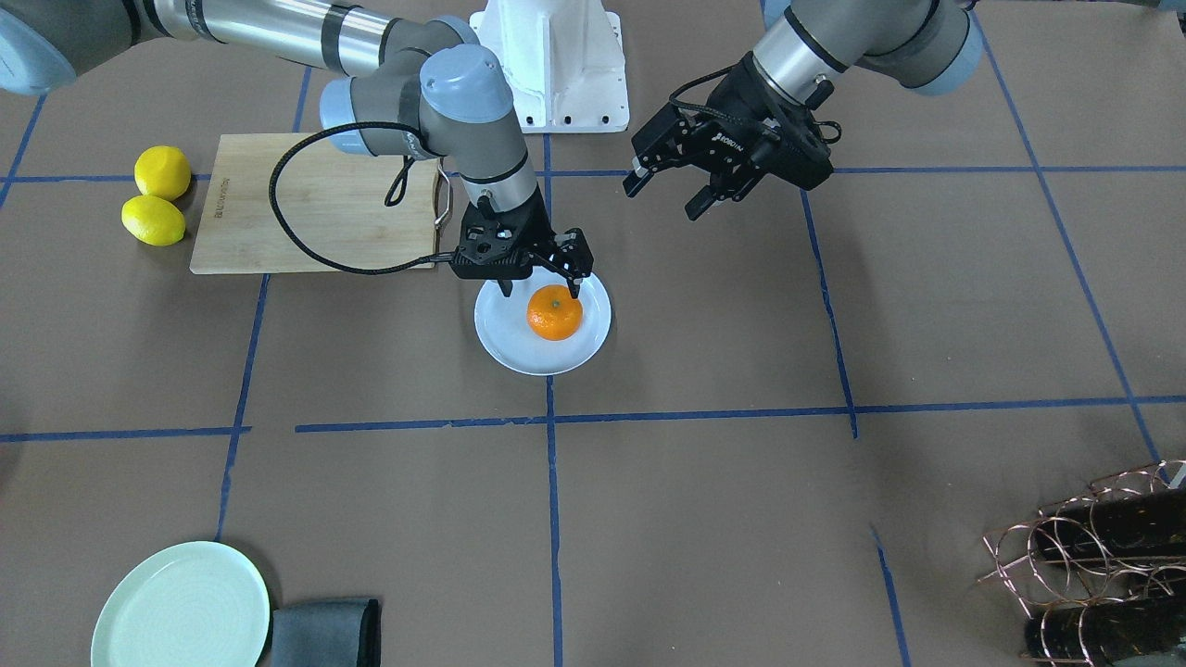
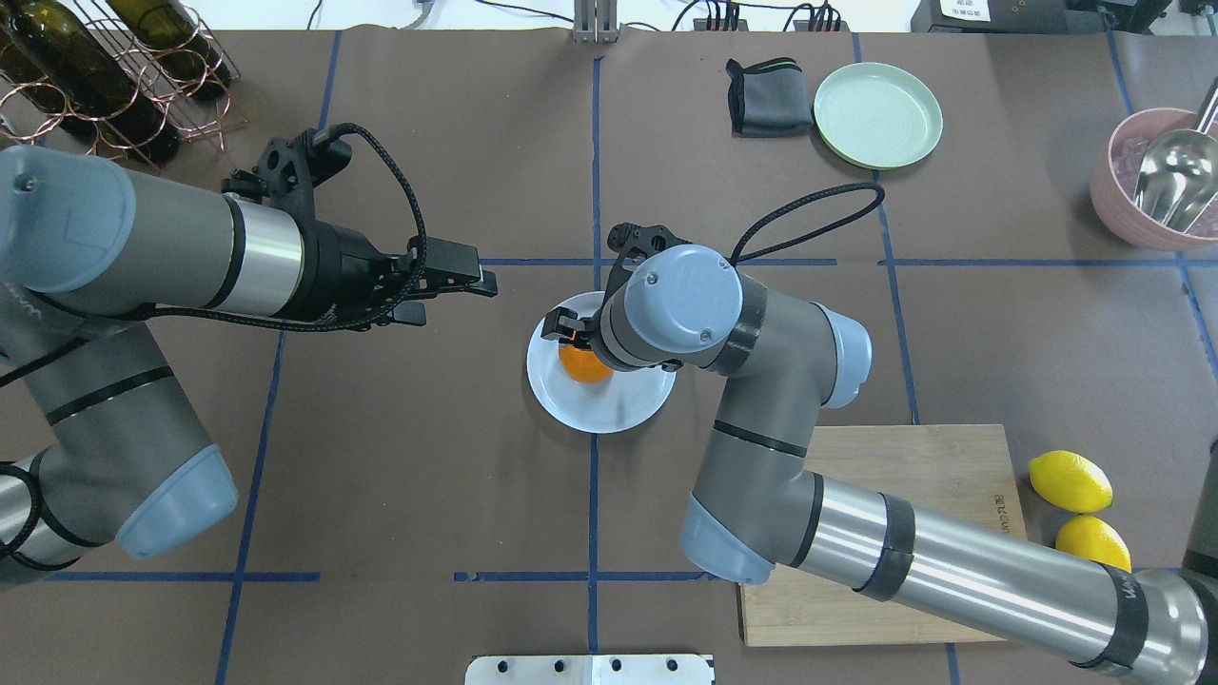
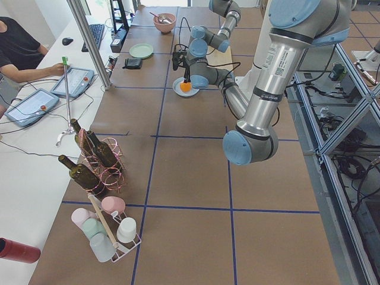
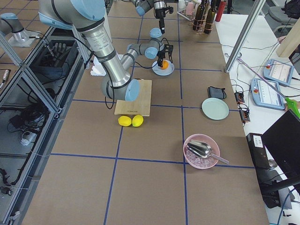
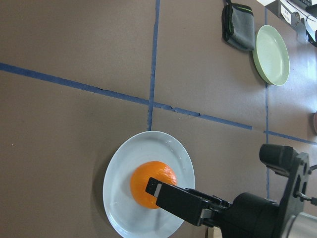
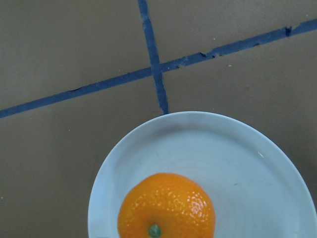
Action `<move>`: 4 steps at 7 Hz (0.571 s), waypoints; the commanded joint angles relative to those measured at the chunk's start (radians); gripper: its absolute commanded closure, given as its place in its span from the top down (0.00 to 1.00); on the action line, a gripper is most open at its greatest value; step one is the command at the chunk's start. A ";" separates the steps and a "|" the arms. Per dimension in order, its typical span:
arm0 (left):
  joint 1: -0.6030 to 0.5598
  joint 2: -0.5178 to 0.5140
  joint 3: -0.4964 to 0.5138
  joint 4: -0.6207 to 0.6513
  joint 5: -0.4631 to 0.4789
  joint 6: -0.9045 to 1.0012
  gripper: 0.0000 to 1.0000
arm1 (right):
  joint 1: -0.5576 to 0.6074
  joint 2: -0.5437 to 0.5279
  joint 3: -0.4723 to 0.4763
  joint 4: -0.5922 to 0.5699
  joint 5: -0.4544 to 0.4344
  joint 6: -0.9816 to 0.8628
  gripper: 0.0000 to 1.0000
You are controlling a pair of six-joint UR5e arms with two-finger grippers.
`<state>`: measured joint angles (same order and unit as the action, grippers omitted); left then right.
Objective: Pick orange to plate
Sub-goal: 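Open the right gripper to release the orange onto the plate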
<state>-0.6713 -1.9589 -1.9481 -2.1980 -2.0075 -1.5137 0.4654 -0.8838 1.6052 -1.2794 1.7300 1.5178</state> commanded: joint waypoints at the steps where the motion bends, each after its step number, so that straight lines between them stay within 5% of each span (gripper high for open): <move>1: -0.019 0.000 -0.003 0.000 -0.003 0.001 0.99 | 0.056 -0.110 0.199 0.002 0.037 -0.001 1.00; 4: -0.072 0.075 -0.002 0.014 -0.022 0.149 0.99 | 0.342 -0.277 0.318 -0.001 0.399 -0.060 1.00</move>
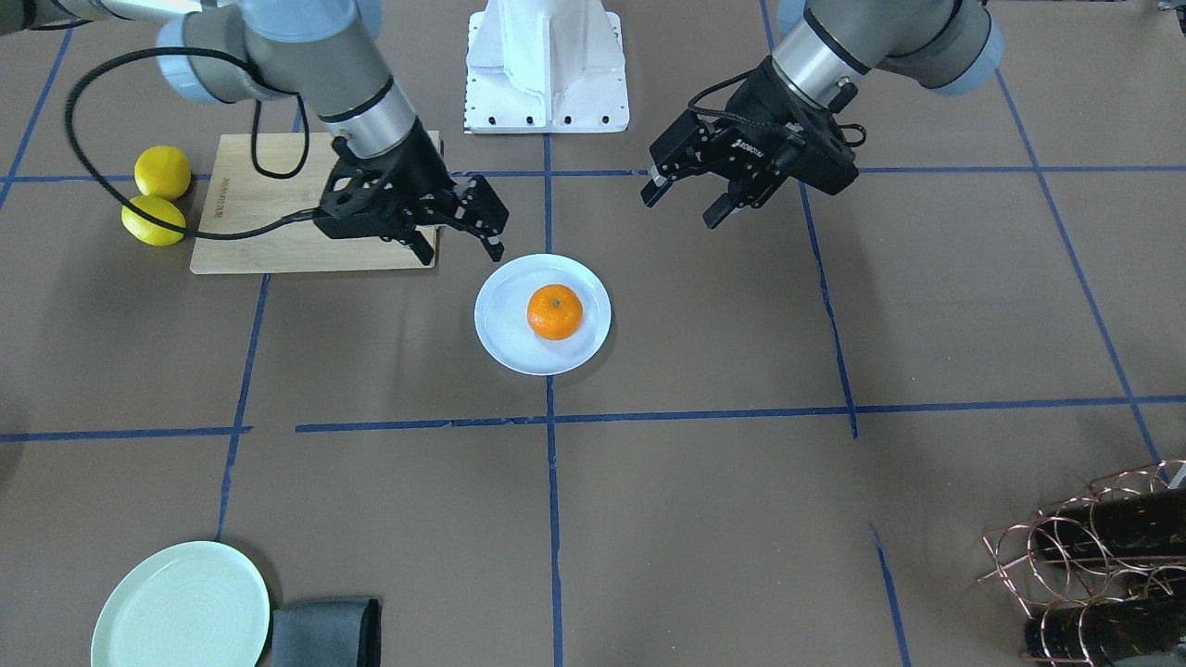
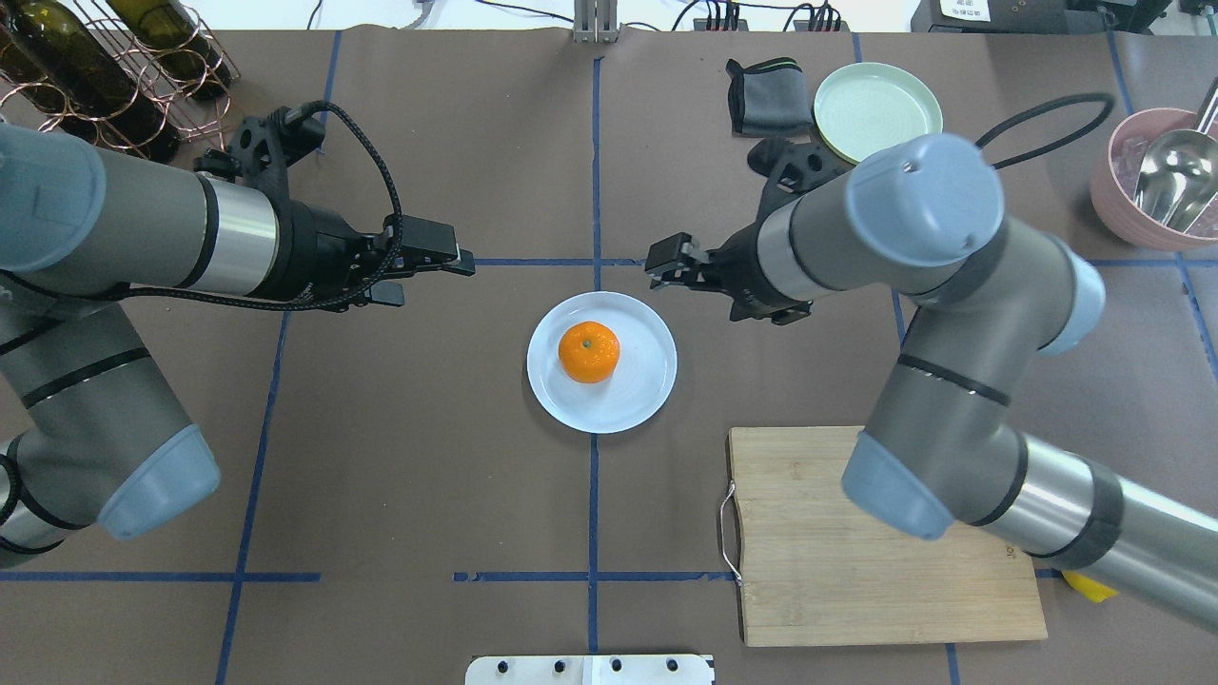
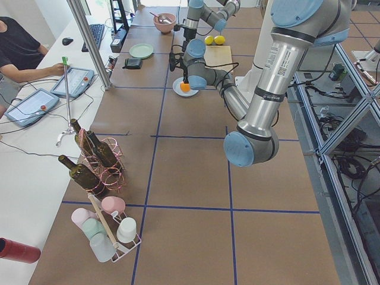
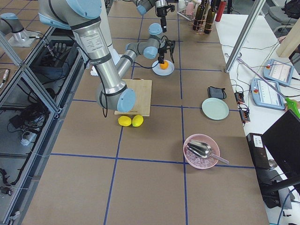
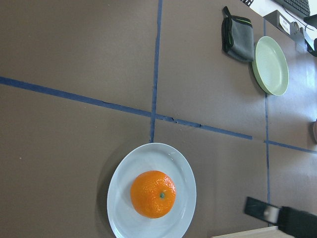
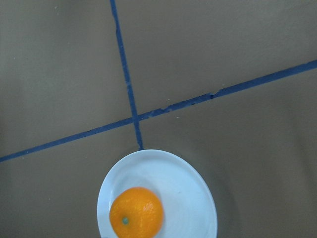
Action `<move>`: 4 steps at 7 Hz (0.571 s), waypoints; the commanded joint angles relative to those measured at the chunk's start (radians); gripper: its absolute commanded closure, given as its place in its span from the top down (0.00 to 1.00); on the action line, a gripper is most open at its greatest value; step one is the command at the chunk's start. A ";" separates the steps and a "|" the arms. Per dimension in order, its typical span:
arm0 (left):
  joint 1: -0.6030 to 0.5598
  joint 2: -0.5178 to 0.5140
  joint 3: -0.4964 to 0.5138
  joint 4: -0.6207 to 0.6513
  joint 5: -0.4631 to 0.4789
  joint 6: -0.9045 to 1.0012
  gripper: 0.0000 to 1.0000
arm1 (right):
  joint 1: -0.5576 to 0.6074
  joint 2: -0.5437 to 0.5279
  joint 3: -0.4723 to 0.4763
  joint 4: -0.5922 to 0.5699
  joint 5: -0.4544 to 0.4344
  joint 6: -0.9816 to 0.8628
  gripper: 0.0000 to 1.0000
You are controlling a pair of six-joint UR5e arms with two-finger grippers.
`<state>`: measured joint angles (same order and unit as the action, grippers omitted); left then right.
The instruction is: Pick orange to plate
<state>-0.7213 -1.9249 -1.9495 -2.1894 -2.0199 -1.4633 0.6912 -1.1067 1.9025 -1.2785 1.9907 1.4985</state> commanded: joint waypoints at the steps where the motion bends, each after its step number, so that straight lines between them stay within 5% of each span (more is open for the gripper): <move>1: -0.077 0.108 0.001 0.005 -0.066 0.239 0.99 | 0.228 -0.117 0.017 -0.014 0.233 -0.192 1.00; 4: -0.456 0.239 0.162 0.010 -0.360 0.816 0.99 | 0.589 -0.313 -0.093 -0.071 0.443 -0.787 1.00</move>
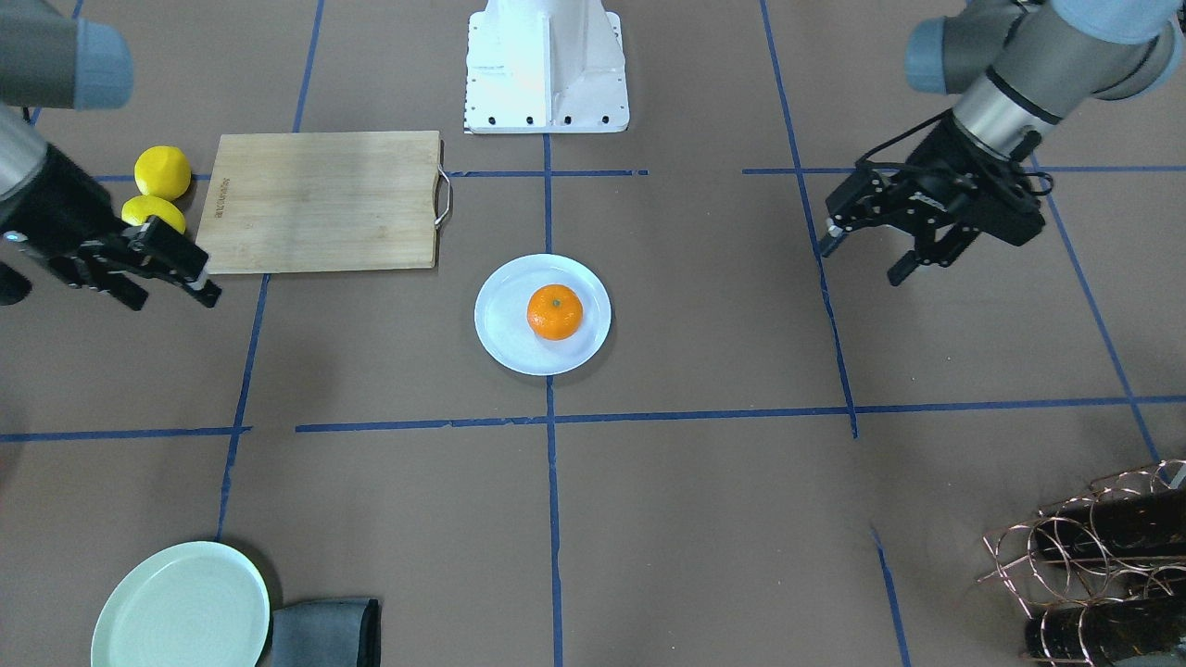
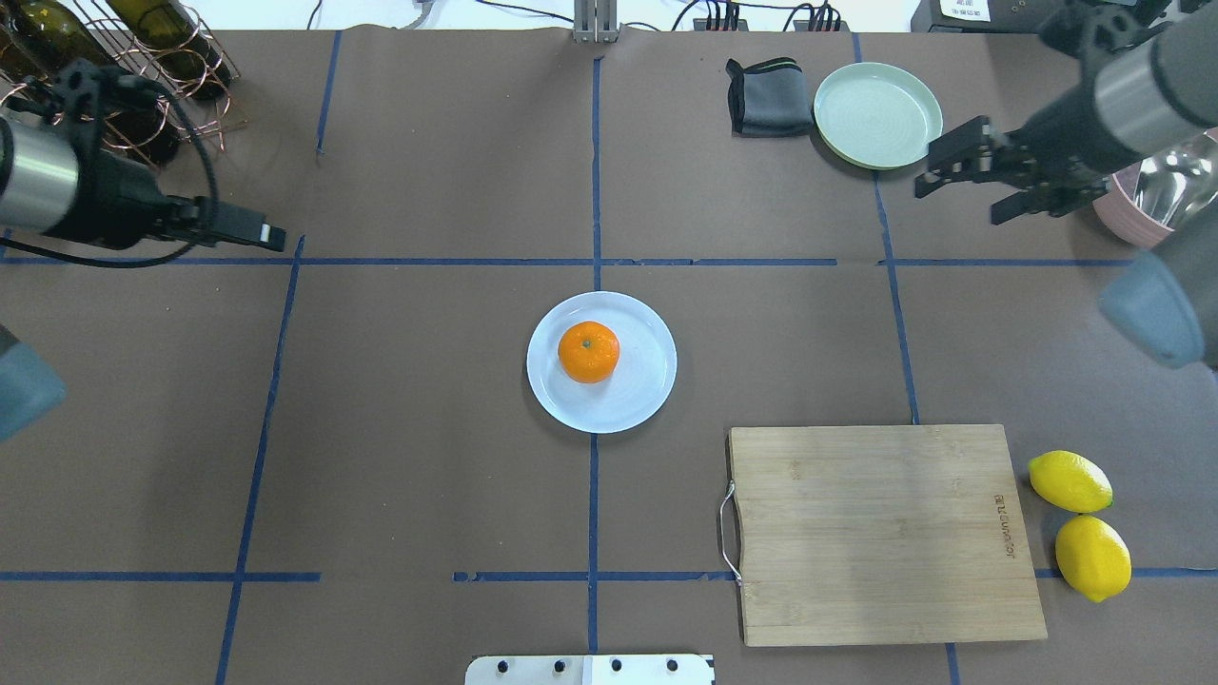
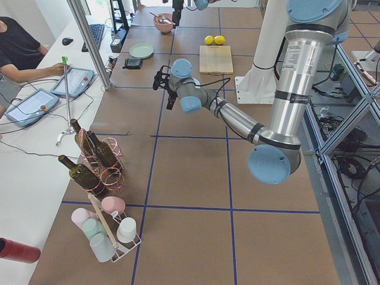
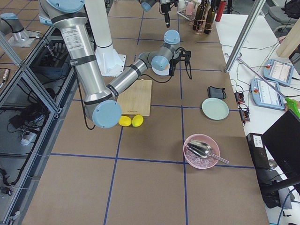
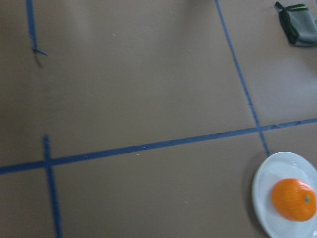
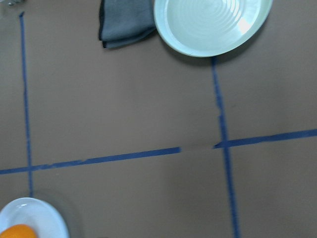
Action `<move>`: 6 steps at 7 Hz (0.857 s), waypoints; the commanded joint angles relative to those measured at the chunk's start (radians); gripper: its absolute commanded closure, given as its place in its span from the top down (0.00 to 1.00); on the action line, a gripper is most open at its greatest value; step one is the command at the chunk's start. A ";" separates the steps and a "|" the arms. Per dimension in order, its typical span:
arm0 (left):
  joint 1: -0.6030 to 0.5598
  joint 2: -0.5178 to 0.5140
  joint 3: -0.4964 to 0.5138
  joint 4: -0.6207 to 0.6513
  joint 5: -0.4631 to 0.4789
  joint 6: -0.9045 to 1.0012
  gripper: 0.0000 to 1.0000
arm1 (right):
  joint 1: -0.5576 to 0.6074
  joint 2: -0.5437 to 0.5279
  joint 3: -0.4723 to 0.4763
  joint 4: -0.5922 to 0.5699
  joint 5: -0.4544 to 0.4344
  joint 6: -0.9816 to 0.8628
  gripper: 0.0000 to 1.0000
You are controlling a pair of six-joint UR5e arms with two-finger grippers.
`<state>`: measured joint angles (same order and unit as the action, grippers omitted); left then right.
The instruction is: Pick orange to plate
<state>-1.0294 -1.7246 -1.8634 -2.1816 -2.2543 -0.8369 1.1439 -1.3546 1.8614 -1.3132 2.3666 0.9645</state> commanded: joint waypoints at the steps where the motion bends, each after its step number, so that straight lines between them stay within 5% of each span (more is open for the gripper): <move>1: -0.267 0.098 0.120 0.005 -0.196 0.405 0.99 | 0.233 -0.084 -0.117 -0.128 0.072 -0.538 1.00; 3: -0.461 0.125 0.144 0.304 -0.196 0.845 0.99 | 0.382 -0.080 -0.241 -0.259 0.051 -0.967 1.00; 5: -0.500 0.080 0.139 0.631 -0.197 0.955 1.00 | 0.393 -0.087 -0.223 -0.375 0.039 -1.050 1.00; 6: -0.503 0.100 0.151 0.651 -0.203 0.957 1.00 | 0.364 -0.074 -0.194 -0.471 0.036 -1.056 1.00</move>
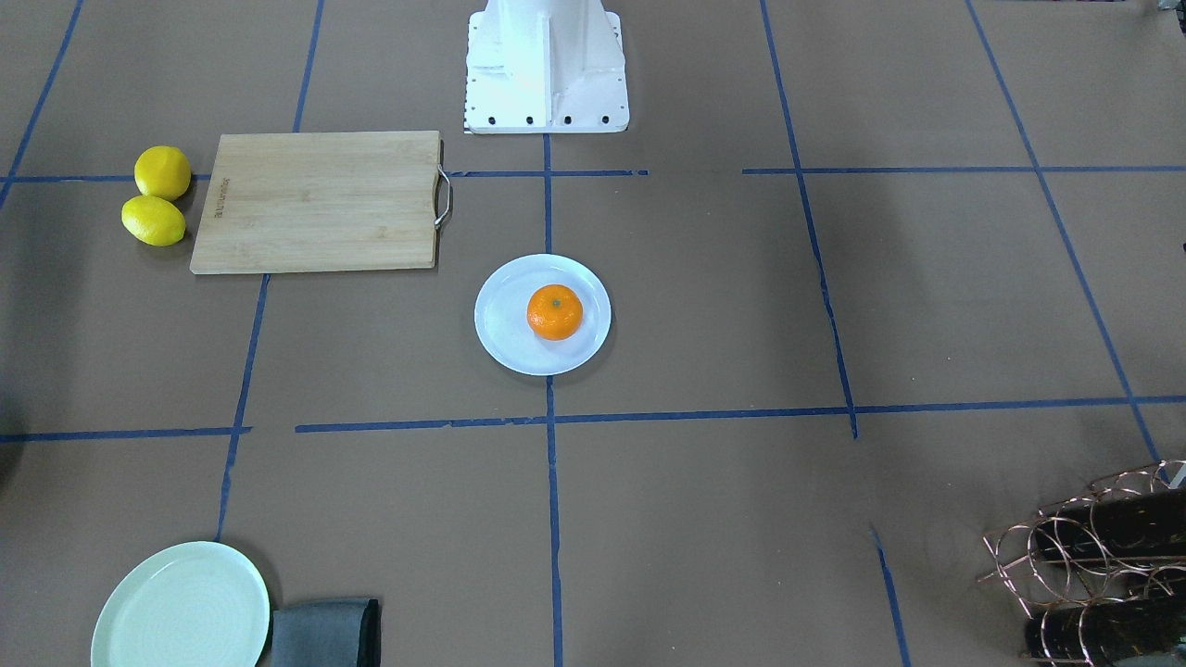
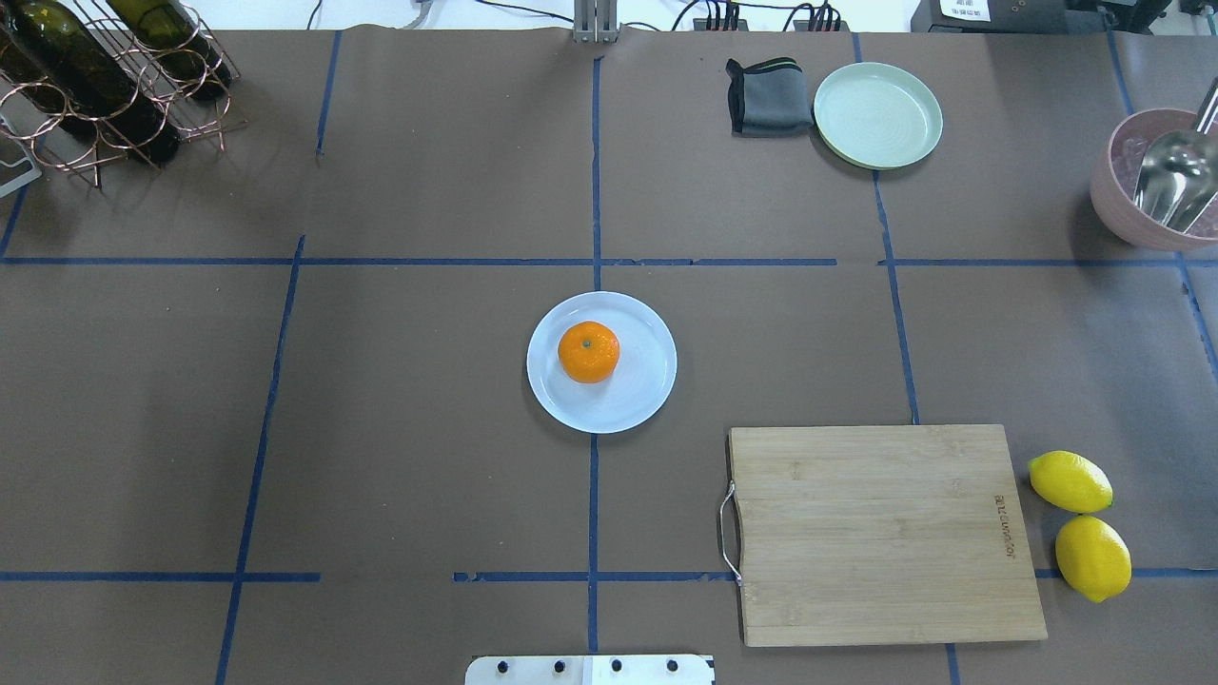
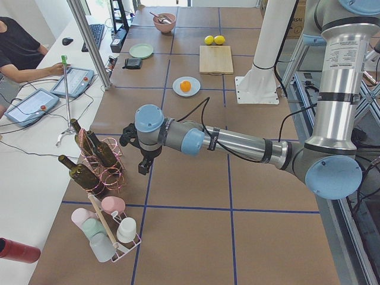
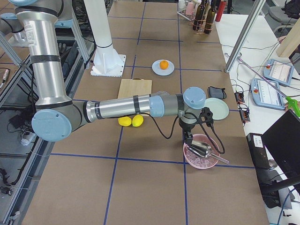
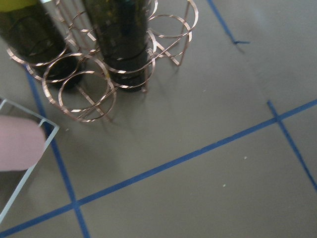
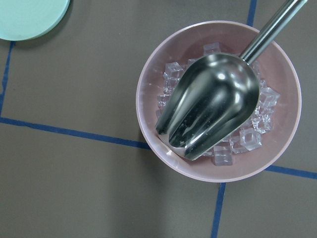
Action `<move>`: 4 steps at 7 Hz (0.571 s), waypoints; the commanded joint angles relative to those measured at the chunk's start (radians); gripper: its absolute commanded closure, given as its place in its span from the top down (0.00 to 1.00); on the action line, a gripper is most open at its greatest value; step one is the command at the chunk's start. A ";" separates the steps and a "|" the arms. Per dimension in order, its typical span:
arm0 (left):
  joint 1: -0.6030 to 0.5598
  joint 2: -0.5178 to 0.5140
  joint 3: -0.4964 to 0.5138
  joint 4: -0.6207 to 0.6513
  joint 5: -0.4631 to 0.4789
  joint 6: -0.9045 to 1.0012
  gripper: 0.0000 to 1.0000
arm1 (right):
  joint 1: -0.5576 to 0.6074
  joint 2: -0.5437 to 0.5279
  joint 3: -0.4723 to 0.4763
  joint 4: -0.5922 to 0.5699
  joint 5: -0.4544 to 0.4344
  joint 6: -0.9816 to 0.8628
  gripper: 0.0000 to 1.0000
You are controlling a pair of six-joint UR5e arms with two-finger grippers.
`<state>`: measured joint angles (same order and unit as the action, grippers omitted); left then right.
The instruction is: Pick orange to plate
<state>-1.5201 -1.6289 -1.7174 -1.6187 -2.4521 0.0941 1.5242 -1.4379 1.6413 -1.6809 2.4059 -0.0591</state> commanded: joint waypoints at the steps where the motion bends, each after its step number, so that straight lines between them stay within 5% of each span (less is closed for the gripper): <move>1: -0.009 0.039 -0.007 0.080 -0.007 0.030 1.00 | -0.021 0.042 0.026 -0.138 -0.005 -0.033 1.00; 4: -0.006 0.066 -0.017 0.051 -0.007 0.033 1.00 | -0.048 0.047 0.020 -0.132 -0.005 -0.015 1.00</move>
<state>-1.5270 -1.5756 -1.7213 -1.5585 -2.4562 0.1266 1.4902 -1.3934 1.6650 -1.8148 2.4018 -0.0792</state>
